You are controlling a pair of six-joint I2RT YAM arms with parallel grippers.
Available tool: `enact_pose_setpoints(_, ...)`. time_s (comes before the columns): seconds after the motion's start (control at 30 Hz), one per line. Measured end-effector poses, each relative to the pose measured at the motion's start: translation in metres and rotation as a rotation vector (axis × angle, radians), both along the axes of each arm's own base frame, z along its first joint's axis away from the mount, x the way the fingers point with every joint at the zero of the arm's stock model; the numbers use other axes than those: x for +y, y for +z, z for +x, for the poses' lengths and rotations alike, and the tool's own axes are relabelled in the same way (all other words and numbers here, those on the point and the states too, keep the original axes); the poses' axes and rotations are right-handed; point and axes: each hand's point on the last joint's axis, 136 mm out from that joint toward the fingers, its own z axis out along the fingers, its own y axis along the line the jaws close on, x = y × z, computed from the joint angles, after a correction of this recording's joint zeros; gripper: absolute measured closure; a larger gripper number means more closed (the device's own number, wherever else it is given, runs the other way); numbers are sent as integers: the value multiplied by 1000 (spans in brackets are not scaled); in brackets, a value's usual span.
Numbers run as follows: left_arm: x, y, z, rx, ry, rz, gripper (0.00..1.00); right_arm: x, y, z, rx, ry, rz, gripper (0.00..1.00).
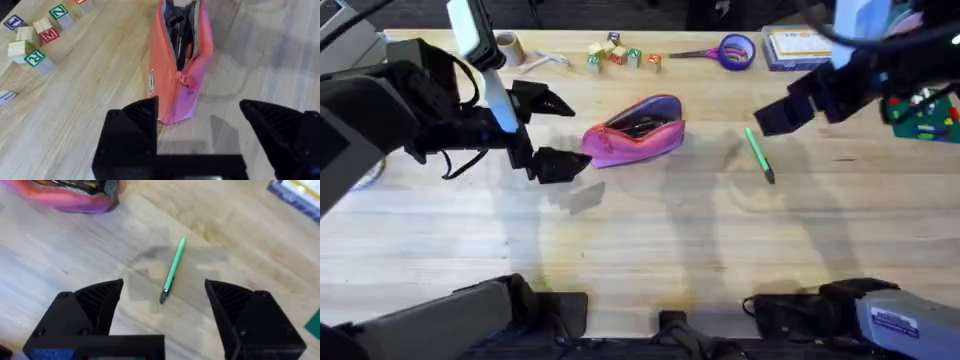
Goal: Unzip the bag, pick up the pens from the table one at a time and place them inside, then zip the bag closed.
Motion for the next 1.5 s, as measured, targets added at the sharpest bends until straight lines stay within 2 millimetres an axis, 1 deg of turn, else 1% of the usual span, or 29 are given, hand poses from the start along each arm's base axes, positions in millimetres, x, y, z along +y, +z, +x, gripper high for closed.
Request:
enact_pose_setpoints(0.03, 0, 0, 0, 0, 0, 0, 8, 0, -17, -3, 32, -20, 7, 4)
enact_pose_setpoints(0.2, 0, 0, 0, 0, 0, 0, 7, -3, -40, -3, 95, -65, 13, 4)
enact_pose_setpoints(0.4, 0, 0, 0, 0, 0, 0, 8, -19, -70, 4, 199, -162, -5, 3)
enact_pose_setpoints(0.53, 0, 0, 0, 0, 0, 0, 7, -20, -90, -1, 282, -176, -15, 3)
enact_pose_setpoints(0.7, 0, 0, 0, 0, 0, 0, 7, -20, -103, 0, 324, -178, -23, 3)
enact_pose_setpoints(0.87, 0, 0, 0, 0, 0, 0, 7, -23, -108, 3, 330, -183, -40, 3)
enact_pose_setpoints(1.23, 0, 0, 0, 0, 0, 0, 7, -23, -125, 27, 296, -187, -41, 3)
enact_pose_setpoints(1.27, 0, 0, 0, 0, 0, 0, 7, -22, -131, 33, 292, -193, -38, 3)
enact_pose_setpoints(1.37, 0, 0, 0, 0, 0, 0, 7, -21, -138, 41, 287, -216, -27, 3)
enact_pose_setpoints(1.5, 0, 0, 0, 0, 0, 0, 7, -21, -151, 40, 326, -245, -23, 3)
